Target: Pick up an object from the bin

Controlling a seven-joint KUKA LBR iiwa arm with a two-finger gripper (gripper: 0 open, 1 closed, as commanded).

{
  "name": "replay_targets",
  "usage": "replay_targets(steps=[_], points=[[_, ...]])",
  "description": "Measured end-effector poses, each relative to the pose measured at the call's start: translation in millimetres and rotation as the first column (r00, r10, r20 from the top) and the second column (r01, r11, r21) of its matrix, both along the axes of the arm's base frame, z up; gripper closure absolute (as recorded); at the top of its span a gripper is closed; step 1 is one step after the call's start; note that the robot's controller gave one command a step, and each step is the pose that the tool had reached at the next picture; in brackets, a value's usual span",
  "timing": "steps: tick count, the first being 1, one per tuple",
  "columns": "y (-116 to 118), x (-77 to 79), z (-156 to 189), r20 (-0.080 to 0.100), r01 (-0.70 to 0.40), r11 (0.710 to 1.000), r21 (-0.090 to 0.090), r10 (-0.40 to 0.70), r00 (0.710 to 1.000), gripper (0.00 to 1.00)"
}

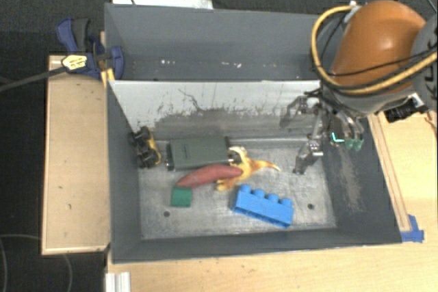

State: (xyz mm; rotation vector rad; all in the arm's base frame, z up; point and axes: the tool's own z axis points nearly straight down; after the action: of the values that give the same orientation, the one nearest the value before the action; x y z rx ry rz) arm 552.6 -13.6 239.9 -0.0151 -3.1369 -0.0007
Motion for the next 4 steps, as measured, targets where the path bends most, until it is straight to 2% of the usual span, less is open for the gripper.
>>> replay_targets(steps=[1, 2, 3, 4], points=[[0, 1.5, 4, 0.008, 0.0, 1.0, 0.0, 0.0, 1.0, 0.0], [25, -2.7, -50, 0.014, -0.031, 1.0, -0.001, 0.031, 0.999, 0.0], [80, 11.9, -108, 0.012, -0.089, 0.996, -0.001, 0.089, 0.996, 0.0], [111, 4.2, -150, 0.069, -0.286, 0.958, 0.0, 0.285, 0.956, 1.0]])
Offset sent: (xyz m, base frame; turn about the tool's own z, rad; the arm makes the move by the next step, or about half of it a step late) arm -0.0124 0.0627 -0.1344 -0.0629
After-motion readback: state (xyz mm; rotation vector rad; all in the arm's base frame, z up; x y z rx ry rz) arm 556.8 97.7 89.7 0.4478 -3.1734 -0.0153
